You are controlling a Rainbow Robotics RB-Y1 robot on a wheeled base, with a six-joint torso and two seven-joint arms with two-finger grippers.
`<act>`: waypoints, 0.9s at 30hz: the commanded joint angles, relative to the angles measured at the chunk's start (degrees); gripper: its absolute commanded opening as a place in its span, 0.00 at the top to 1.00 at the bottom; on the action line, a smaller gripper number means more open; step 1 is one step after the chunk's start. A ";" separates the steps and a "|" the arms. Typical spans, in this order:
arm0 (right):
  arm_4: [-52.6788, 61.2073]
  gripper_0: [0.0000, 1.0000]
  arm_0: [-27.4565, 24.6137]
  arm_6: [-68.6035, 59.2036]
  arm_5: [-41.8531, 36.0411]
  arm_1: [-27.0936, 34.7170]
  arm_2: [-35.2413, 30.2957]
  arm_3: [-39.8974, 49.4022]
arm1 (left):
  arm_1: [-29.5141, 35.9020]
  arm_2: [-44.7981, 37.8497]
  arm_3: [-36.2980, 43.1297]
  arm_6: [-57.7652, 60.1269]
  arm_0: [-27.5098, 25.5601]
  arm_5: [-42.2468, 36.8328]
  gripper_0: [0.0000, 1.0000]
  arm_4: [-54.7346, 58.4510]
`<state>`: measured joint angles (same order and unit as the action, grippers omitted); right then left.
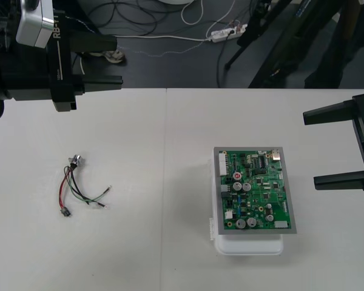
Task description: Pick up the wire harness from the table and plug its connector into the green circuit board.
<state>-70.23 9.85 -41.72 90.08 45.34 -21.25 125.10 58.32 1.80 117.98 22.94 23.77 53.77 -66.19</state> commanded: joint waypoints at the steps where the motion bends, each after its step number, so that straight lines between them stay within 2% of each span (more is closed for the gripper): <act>1: -0.26 0.00 1.57 1.46 -0.08 -0.34 -1.87 1.46 | 2.32 0.66 1.29 -1.84 1.98 -1.48 0.45 0.71; 27: -0.26 0.00 1.57 1.46 -0.08 -0.34 -1.87 1.46 | 2.32 0.66 1.29 -1.84 1.98 -1.48 0.45 0.71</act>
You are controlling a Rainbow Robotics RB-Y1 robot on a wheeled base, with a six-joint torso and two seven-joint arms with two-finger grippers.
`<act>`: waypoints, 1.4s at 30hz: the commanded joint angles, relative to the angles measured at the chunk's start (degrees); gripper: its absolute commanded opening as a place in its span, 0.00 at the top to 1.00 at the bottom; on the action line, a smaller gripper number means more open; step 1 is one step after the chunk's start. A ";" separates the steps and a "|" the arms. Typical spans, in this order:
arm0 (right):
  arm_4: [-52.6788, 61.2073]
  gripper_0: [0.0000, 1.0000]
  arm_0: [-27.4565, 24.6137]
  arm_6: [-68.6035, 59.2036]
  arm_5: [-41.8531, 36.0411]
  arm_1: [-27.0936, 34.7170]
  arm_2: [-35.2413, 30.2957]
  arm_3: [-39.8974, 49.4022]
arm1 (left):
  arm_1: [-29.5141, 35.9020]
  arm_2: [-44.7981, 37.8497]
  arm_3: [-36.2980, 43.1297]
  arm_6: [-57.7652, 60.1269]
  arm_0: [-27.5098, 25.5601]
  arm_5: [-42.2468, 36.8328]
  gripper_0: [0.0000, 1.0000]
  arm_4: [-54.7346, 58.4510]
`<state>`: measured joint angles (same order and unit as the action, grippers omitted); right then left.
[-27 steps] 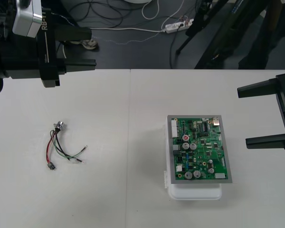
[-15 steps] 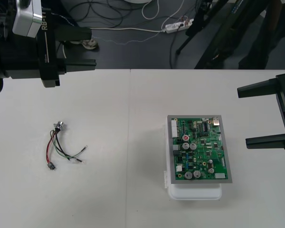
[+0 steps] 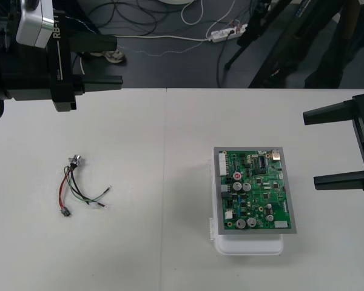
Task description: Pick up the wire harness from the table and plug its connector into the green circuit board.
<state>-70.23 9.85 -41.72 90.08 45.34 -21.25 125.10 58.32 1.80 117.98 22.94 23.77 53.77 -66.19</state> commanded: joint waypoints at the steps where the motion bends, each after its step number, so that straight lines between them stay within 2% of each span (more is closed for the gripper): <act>1: -0.26 0.00 1.57 1.46 -0.08 -0.34 -1.87 1.46 | 2.32 0.66 1.29 -1.84 1.98 -1.48 0.45 0.71; 42: -0.26 0.00 1.57 1.46 -0.08 -0.34 -1.87 1.46 | 2.32 0.66 1.29 -1.84 1.98 -1.48 0.45 0.71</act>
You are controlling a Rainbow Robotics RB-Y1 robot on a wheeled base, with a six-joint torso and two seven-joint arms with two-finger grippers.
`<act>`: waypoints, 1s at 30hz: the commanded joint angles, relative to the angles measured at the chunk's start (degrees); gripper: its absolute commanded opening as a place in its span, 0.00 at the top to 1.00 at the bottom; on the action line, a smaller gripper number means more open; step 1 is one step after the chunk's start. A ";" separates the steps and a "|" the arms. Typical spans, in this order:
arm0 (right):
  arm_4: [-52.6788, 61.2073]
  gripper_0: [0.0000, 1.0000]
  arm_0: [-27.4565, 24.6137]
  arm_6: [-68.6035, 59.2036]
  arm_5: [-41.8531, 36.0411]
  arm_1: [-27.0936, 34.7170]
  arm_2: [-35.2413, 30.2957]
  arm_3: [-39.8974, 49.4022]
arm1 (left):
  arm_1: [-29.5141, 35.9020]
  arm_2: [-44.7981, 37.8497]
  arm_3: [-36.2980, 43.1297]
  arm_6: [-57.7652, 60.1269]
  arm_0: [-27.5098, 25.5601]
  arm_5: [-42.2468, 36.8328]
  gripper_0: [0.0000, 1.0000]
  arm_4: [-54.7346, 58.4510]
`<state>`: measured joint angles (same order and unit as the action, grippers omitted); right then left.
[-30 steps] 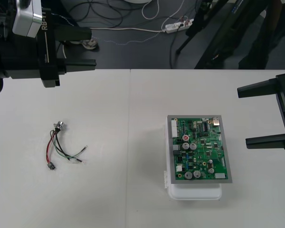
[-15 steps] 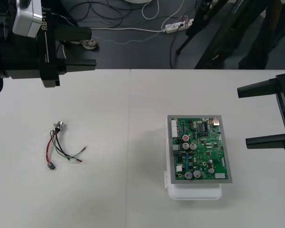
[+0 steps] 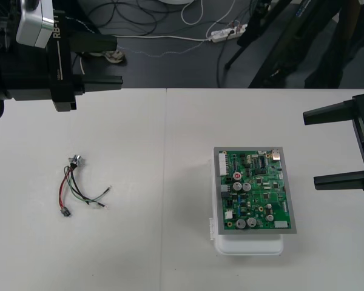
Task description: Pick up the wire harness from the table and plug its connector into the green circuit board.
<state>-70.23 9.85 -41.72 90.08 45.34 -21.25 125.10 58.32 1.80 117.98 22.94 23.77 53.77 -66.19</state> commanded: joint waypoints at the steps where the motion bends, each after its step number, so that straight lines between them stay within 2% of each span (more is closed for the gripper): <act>1: -0.26 0.00 1.57 1.46 -0.08 -0.34 -1.87 1.46 | 0.39 2.50 0.94 -1.84 -1.71 -0.95 0.45 0.71; 8: -0.26 0.00 1.57 1.46 -0.08 -0.34 -1.87 1.46 | -1.10 2.24 0.94 -2.11 -3.29 -0.69 0.45 1.59; 9: -0.70 0.00 -0.98 1.55 -0.08 -2.62 -0.64 0.58 | -1.10 2.15 0.94 -2.11 -3.29 -0.69 0.45 1.59; 11: -0.79 0.00 -1.59 1.64 -0.08 -2.71 -0.11 0.50 | -1.02 2.15 0.94 -2.28 -3.29 -0.60 0.45 1.59; 17: -2.19 0.00 -1.94 2.43 -0.08 -4.91 0.51 0.41 | -0.22 -0.05 0.50 -2.90 -3.29 3.88 0.40 0.18; 22: -2.10 0.00 -1.94 3.31 -0.08 -6.40 0.42 0.32 | 2.76 -0.75 -0.47 -3.42 -3.29 6.26 0.36 -0.08; 23: -1.84 0.00 -2.12 3.93 -0.08 -7.19 0.33 0.41 | 4.87 -0.66 -1.70 -3.95 -3.21 7.22 0.31 0.01; 30: -0.61 0.00 -3.09 9.46 -0.08 -9.83 -0.20 0.23 | 9.18 -0.05 -6.36 -11.69 -1.62 13.03 0.29 0.89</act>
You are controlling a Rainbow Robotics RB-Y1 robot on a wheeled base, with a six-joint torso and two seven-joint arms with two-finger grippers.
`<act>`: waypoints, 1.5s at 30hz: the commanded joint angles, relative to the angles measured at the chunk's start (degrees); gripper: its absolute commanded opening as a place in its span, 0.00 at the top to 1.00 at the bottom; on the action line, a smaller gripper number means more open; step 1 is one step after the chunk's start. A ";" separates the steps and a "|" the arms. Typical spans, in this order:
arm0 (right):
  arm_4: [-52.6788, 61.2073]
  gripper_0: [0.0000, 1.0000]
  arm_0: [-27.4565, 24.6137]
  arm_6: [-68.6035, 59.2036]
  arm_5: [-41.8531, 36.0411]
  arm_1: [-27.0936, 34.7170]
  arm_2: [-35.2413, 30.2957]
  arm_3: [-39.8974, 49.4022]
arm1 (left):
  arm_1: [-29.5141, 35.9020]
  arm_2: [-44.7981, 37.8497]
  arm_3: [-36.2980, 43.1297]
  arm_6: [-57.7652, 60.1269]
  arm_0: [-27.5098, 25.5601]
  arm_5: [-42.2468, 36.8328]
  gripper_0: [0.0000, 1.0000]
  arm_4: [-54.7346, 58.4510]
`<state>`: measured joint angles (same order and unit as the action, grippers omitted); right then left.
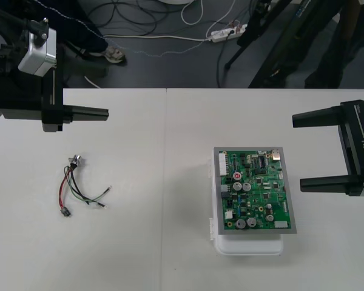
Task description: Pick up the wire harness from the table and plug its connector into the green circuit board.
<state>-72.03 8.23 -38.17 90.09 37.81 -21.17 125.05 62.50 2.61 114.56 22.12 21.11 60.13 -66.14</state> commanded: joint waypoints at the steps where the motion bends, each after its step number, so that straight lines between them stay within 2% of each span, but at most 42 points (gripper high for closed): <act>1: 1.46 0.00 -1.64 7.32 -0.09 -2.57 -0.27 0.10 | 5.44 -0.50 -3.64 -12.10 1.57 7.64 0.29 0.93; 9: 8.58 0.00 -4.72 19.45 -0.09 -3.18 2.19 -7.45 | 11.07 7.06 -10.06 -24.84 7.20 10.89 0.25 2.51; 18: 10.07 0.00 -9.02 27.62 -0.09 -3.80 1.22 -7.63 | 16.52 19.71 -15.07 -37.85 15.46 10.89 0.19 3.48; 25: 12.36 0.00 -12.45 28.15 -0.09 -7.66 -0.45 -7.81 | 20.65 34.48 -17.79 -48.92 26.09 10.71 0.06 3.39; 30: 13.59 0.00 -13.33 28.50 -0.09 -9.68 -0.54 -8.07 | 21.70 44.85 -20.16 -57.80 33.74 10.63 0.00 3.39; 38: 13.59 0.00 -13.42 29.56 -0.09 -10.12 -0.63 -8.16 | 21.44 61.37 -24.47 -71.95 45.52 9.75 0.00 3.21; 45: 13.59 0.00 -12.54 31.67 -0.09 -10.12 2.54 -8.16 | 19.15 77.55 -25.00 -82.23 57.29 4.12 0.00 0.40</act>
<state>-59.38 -4.20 -9.46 90.08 28.10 -20.00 116.44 81.53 74.35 90.35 -51.89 71.06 68.07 -64.43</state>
